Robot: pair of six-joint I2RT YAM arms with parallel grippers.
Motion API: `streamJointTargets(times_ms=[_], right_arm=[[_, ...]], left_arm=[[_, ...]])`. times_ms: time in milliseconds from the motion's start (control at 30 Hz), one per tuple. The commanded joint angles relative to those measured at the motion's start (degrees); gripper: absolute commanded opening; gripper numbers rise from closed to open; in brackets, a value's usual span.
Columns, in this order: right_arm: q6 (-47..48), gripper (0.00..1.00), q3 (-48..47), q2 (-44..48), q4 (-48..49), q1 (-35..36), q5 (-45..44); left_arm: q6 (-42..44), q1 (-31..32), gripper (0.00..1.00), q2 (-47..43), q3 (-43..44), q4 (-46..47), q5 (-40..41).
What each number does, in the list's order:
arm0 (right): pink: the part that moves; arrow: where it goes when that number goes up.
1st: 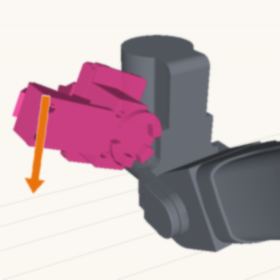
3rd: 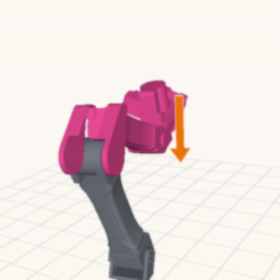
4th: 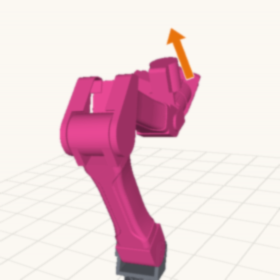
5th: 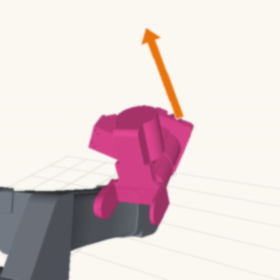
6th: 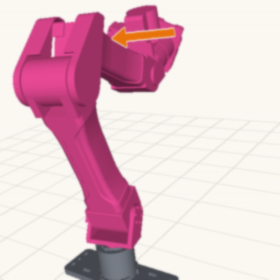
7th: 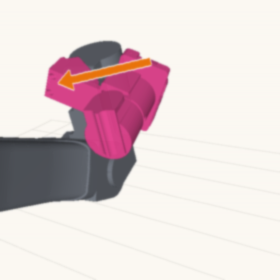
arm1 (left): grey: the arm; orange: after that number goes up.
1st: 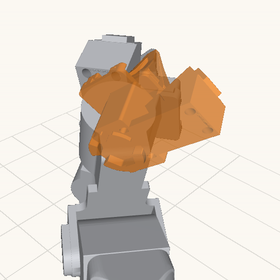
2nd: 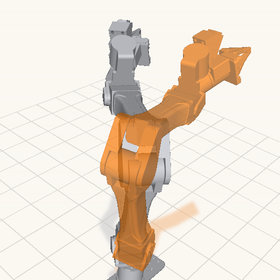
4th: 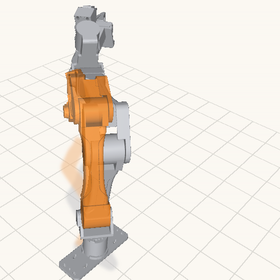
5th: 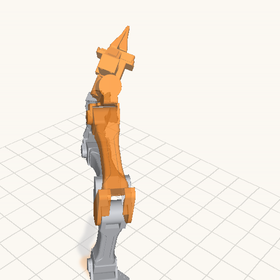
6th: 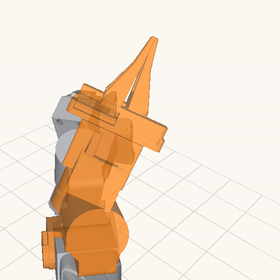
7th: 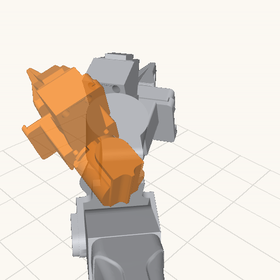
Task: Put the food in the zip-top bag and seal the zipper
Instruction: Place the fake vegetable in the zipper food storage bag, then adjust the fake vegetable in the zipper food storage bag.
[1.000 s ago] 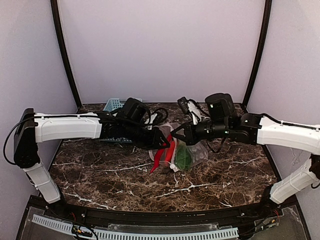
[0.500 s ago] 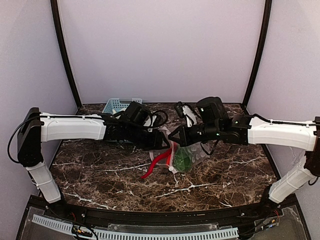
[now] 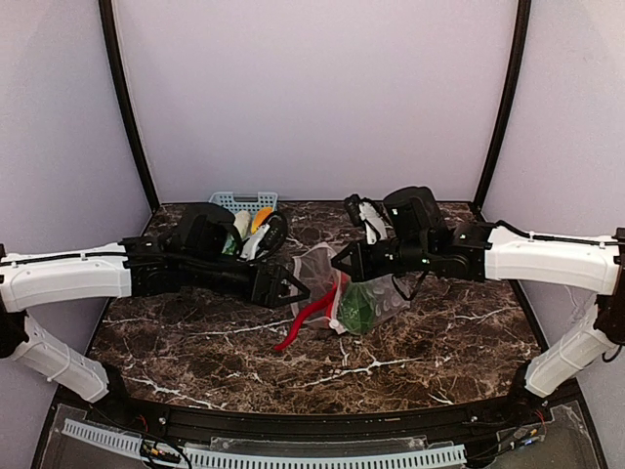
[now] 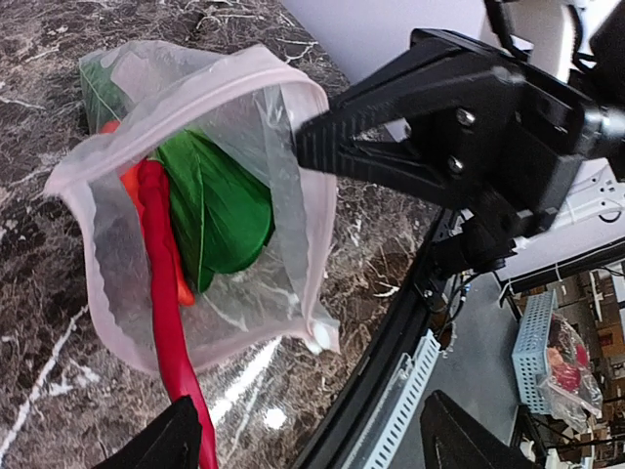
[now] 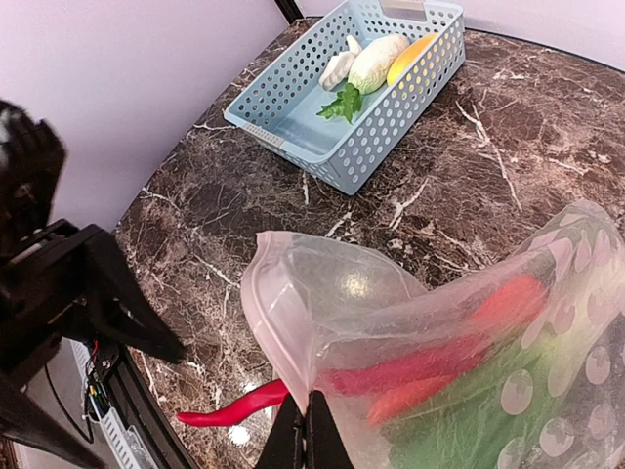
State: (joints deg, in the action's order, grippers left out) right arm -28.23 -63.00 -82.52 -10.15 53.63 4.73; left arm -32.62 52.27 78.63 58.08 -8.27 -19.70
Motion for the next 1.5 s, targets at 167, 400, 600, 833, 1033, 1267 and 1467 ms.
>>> streamJointTargets(times_ms=[167,400,600,833,1033,1267,1467], right_arm=[[-0.16,0.00,-2.42,-0.08,0.57,0.16,-1.34],[-0.77,0.00,-2.42,-0.03,0.74,0.16,-0.69],[-1.21,0.00,-1.57,0.58,1.20,0.16,-0.27],[-1.35,0.00,-1.11,1.13,1.28,0.17,-0.33],[-1.13,0.00,-1.05,1.43,1.36,0.16,-0.55],[-1.13,0.00,-1.08,1.20,1.54,0.16,-0.73],[-0.98,0.00,-1.15,0.96,1.63,0.16,-0.78]], left_arm=[[-8.49,0.17,0.81,-12.24,-16.24,0.79,-1.30],[-13.11,0.37,0.81,-12.52,-21.44,4.35,-3.80],[-14.85,0.82,0.75,-10.62,-22.23,8.67,-5.63],[-14.88,1.43,0.66,-6.53,-20.73,10.31,-5.13],[-14.48,2.02,0.56,-4.11,-19.16,9.19,-4.76],[-14.71,2.61,0.43,-3.42,-18.64,9.28,-4.47],[-15.01,2.66,0.31,-3.29,-18.78,9.29,-4.15]])
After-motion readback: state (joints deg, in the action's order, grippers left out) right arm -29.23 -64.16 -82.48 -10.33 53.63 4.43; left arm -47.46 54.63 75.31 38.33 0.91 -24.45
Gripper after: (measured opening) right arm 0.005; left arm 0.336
